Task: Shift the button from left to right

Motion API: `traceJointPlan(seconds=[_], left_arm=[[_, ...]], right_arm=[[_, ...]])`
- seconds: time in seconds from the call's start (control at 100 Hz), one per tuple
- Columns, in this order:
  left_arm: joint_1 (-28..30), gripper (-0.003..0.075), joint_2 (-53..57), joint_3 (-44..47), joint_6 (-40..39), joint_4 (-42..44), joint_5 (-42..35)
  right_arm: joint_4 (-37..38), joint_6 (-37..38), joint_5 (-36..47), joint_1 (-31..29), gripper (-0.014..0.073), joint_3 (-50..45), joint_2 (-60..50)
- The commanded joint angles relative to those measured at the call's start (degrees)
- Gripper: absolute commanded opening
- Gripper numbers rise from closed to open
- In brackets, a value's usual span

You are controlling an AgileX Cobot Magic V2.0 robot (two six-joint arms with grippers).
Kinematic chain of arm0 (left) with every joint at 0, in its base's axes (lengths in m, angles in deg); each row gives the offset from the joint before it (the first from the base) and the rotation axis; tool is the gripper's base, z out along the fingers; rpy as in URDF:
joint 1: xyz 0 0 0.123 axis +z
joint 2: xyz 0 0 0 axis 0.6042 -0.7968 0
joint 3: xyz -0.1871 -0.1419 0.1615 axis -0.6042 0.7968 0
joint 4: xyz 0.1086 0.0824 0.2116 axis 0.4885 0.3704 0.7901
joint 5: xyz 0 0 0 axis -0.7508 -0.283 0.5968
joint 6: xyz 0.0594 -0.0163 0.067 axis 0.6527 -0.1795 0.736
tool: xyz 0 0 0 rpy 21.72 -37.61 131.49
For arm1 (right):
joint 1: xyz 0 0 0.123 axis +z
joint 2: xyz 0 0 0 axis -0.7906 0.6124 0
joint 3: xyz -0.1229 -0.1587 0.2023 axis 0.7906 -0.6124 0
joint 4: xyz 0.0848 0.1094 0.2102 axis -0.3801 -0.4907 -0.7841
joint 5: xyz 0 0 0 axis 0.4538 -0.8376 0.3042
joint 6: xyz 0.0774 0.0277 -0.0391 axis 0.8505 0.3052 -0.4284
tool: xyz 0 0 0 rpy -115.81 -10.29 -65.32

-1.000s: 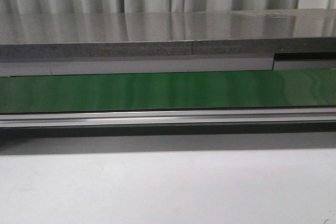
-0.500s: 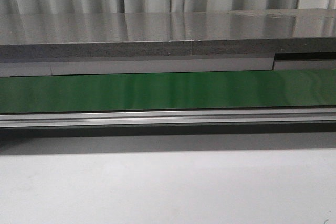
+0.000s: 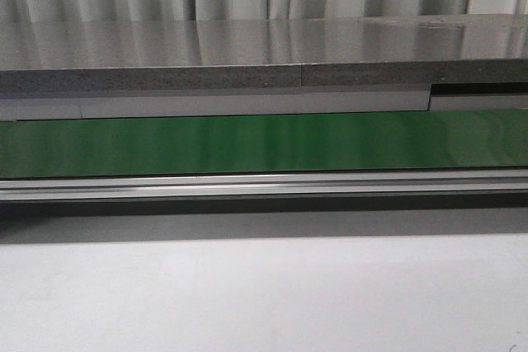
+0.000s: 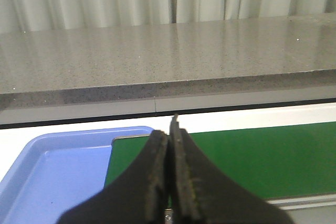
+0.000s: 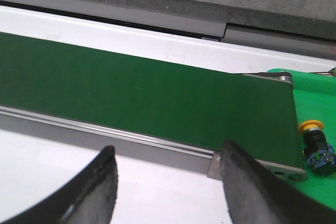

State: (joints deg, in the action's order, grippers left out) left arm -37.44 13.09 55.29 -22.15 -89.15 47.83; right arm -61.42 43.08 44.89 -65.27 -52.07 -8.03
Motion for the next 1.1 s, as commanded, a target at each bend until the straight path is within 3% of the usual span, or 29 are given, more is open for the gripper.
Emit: traceJointPlan(seconds=[0.0,0.28,0.46,1.09], left_arm=[[-0.38,-0.002,-0.63,-1.49,-0.05,-0.64,-4.8],[-0.38,-0.002,-0.63,-1.49,-0.05,-0.64,-4.8],[-0.38,-0.002,-0.63,-1.49,-0.05,-0.64,-4.8],[-0.38,-0.002,-0.63,-1.49,-0.05,-0.64,-4.8]], right_arm=[[-1.9,-0.08,0.79,-0.02,0.0402,0.88,-1.49],[-1.9,-0.08,-3.62,-0.02,0.0146,0.88,-1.75],[-1.9,-0.08,-3.13,-0.02,-0.007,0.88,-1.75],[-2.11,-0.08,-3.3,-0.02,-0.0067,0.88,-1.75]])
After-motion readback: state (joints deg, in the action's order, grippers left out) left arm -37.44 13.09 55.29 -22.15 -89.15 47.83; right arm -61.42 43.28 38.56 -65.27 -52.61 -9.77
